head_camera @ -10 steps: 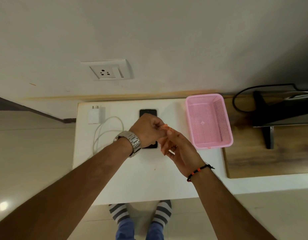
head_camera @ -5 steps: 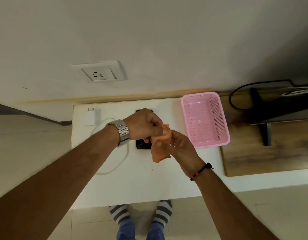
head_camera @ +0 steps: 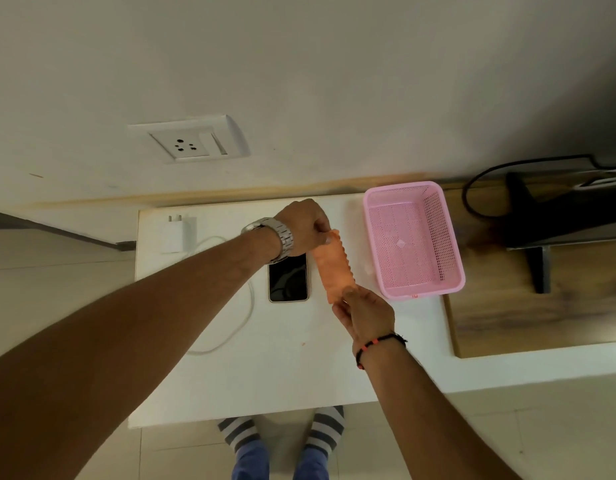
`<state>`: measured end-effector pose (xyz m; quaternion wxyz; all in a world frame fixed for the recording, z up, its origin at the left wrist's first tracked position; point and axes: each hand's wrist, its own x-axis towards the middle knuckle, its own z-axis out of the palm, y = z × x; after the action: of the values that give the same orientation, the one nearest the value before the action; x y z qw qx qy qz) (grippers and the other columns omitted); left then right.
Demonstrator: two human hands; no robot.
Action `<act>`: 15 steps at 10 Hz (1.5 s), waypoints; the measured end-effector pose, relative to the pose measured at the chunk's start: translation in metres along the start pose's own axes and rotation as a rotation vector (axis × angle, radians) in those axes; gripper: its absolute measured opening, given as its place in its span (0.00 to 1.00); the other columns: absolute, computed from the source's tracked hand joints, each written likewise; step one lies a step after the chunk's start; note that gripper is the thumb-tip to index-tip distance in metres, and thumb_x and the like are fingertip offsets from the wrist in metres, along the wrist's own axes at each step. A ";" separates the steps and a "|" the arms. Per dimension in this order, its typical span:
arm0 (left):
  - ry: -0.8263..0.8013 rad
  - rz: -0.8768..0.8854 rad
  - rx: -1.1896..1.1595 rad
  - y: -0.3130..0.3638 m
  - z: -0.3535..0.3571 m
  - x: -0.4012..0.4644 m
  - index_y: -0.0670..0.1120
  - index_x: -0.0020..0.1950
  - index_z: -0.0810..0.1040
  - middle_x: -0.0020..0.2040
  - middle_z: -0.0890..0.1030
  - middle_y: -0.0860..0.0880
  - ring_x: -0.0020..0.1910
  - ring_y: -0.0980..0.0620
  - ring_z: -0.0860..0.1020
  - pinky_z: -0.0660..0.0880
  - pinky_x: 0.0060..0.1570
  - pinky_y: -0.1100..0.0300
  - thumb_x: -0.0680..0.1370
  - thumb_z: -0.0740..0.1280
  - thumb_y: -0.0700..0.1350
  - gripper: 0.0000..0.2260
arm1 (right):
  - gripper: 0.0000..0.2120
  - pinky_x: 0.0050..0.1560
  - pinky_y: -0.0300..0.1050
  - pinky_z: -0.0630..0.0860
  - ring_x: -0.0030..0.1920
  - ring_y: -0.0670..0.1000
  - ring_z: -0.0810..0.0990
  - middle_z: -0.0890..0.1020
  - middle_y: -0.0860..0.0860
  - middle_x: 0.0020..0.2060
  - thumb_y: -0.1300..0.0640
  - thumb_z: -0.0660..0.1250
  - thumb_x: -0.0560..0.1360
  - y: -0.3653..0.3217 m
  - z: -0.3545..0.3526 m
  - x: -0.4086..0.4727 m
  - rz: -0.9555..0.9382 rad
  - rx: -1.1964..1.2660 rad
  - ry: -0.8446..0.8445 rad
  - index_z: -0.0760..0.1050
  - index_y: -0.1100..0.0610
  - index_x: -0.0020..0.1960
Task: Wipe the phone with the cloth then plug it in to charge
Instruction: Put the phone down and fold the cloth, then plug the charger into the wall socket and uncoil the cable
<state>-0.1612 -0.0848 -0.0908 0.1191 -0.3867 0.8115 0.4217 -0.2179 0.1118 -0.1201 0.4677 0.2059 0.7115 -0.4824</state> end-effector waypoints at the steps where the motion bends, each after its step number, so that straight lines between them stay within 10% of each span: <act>1: 0.008 0.054 0.111 0.004 0.006 0.022 0.45 0.55 0.86 0.54 0.85 0.48 0.53 0.48 0.82 0.78 0.53 0.58 0.79 0.72 0.47 0.09 | 0.07 0.37 0.44 0.83 0.42 0.55 0.85 0.86 0.57 0.44 0.68 0.66 0.76 -0.004 0.010 0.012 0.018 0.067 -0.002 0.82 0.60 0.48; 2: 0.002 0.074 0.204 0.005 0.012 0.033 0.46 0.67 0.80 0.64 0.81 0.48 0.63 0.47 0.78 0.75 0.63 0.56 0.79 0.71 0.50 0.18 | 0.11 0.45 0.47 0.81 0.40 0.52 0.81 0.80 0.54 0.43 0.67 0.65 0.78 -0.010 0.012 0.019 -0.003 0.042 -0.054 0.77 0.64 0.60; 3: 0.118 0.117 0.330 0.003 0.016 0.035 0.47 0.73 0.74 0.69 0.76 0.44 0.68 0.43 0.74 0.74 0.65 0.51 0.78 0.71 0.50 0.24 | 0.02 0.39 0.44 0.79 0.36 0.49 0.78 0.77 0.51 0.39 0.59 0.67 0.79 -0.008 0.010 0.018 0.052 -0.065 -0.028 0.75 0.57 0.47; 5: 0.011 0.130 0.149 0.014 0.039 0.013 0.47 0.50 0.83 0.52 0.84 0.49 0.48 0.48 0.82 0.82 0.50 0.51 0.76 0.63 0.40 0.10 | 0.07 0.44 0.46 0.82 0.47 0.54 0.85 0.86 0.56 0.47 0.60 0.67 0.77 -0.010 0.027 0.001 -0.008 0.131 -0.072 0.81 0.59 0.52; 8: -0.139 0.026 0.276 0.022 0.049 0.022 0.43 0.63 0.75 0.59 0.78 0.43 0.54 0.45 0.78 0.79 0.53 0.51 0.79 0.67 0.46 0.14 | 0.08 0.64 0.52 0.77 0.57 0.54 0.83 0.86 0.55 0.52 0.57 0.64 0.81 -0.025 0.039 0.010 0.056 0.131 -0.118 0.81 0.55 0.51; 10: 0.196 0.033 -0.316 0.013 0.016 -0.039 0.47 0.59 0.82 0.52 0.83 0.52 0.47 0.53 0.81 0.77 0.47 0.60 0.79 0.64 0.42 0.11 | 0.08 0.54 0.52 0.83 0.52 0.57 0.86 0.87 0.57 0.48 0.58 0.69 0.76 -0.041 0.036 -0.020 -0.079 -0.003 -0.115 0.83 0.59 0.53; 12: 0.558 -0.331 -0.991 -0.087 -0.042 -0.120 0.41 0.49 0.84 0.37 0.85 0.44 0.33 0.49 0.82 0.81 0.36 0.55 0.80 0.66 0.35 0.07 | 0.09 0.54 0.48 0.83 0.51 0.55 0.86 0.87 0.57 0.50 0.61 0.66 0.79 -0.032 0.082 -0.063 -0.101 -0.113 -0.354 0.81 0.60 0.57; 15: 0.669 -0.603 -0.977 -0.213 -0.083 -0.133 0.41 0.49 0.79 0.47 0.78 0.41 0.45 0.45 0.77 0.81 0.54 0.44 0.81 0.64 0.37 0.04 | 0.12 0.60 0.49 0.80 0.57 0.56 0.83 0.84 0.57 0.54 0.63 0.62 0.80 -0.005 0.221 -0.081 -0.101 -0.357 -0.493 0.79 0.61 0.60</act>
<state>0.0943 -0.1530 -0.0964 -0.2155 -0.7164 0.3764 0.5465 -0.0795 -0.0716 -0.0692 0.6305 -0.0383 0.6593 -0.4079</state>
